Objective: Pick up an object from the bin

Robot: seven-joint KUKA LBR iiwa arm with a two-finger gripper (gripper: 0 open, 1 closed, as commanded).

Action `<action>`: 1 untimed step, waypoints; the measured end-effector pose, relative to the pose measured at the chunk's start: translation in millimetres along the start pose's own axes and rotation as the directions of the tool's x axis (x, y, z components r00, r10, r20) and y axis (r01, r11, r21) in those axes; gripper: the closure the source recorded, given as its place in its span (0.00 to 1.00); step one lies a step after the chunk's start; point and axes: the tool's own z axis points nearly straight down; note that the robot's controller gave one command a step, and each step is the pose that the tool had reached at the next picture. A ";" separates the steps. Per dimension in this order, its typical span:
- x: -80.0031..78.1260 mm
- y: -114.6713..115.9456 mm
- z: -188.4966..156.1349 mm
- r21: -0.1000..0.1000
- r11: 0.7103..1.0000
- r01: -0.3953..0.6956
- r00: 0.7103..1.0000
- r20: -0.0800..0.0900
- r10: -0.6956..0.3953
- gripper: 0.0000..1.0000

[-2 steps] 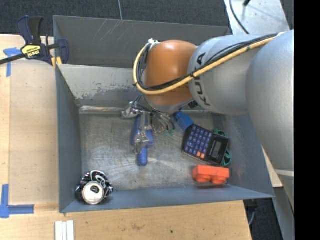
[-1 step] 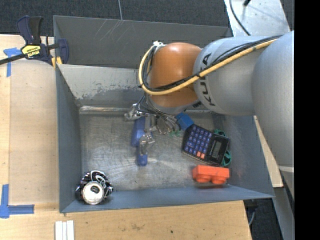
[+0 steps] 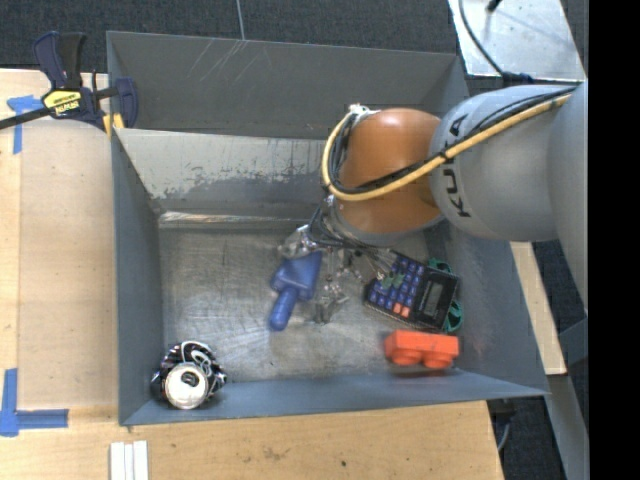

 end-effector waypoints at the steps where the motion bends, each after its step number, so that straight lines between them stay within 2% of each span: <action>1: 7.8 5.0 17.0 0.009 0.983 0.182 0.983 0.006 -0.182 1.00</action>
Offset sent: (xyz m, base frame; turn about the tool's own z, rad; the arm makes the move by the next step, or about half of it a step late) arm 0.0000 0.0000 0.0000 0.0000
